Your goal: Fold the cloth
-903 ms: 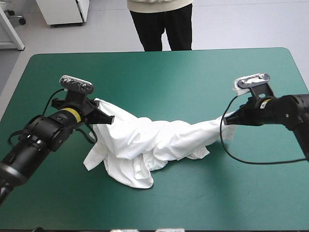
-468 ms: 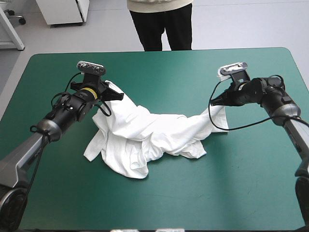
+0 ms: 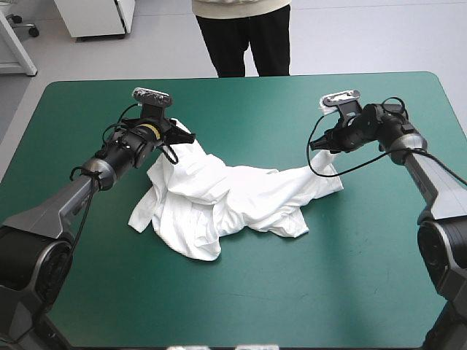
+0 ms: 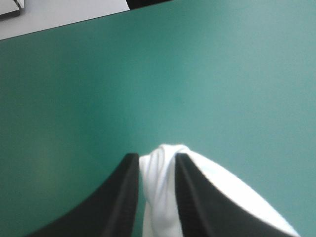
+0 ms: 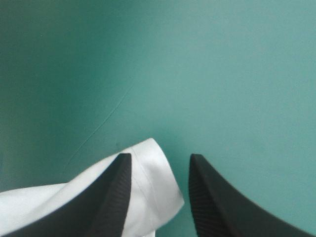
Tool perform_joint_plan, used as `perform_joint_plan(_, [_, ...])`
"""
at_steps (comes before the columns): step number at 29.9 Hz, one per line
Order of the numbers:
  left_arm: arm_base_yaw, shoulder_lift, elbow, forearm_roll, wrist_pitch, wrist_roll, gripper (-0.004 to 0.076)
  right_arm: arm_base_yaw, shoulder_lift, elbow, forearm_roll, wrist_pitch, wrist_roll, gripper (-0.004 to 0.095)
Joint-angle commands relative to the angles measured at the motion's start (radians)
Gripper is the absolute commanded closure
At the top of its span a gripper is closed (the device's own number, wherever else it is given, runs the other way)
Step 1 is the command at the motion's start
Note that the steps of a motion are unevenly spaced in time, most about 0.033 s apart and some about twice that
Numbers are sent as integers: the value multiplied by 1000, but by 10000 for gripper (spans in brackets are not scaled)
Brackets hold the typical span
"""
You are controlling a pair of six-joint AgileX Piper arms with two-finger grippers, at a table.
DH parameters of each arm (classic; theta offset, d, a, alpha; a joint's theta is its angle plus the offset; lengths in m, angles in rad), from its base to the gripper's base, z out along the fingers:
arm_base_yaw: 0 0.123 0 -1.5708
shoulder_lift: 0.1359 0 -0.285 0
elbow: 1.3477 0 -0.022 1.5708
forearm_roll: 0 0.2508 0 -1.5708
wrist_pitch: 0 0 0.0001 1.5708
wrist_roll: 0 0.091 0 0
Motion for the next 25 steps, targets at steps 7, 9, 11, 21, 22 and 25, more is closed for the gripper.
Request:
perform_joint_plan(7, [1,-192,-77,13,19,-5,268,-9,-146,-114,12,48,-10,426])
perform_joint_plan(9, [1,-261,-77,41,65,-5,268,-9,-194,-124,10,67,-10,426])
perform_joint_plan(11, [1,-302,-77,57,118,-4,268,-9,-238,-125,12,86,-10,426])
perform_joint_plan(21, [1,-504,-77,-95,611,126,268,-9,-492,-125,35,284,3,465])
perform_joint_plan(22, [1,-513,-77,-117,655,152,268,-9,-507,-125,41,309,5,471])
perform_joint_plan(25, [1,-531,-77,-200,802,218,268,-9,-554,-125,86,379,-5,488])
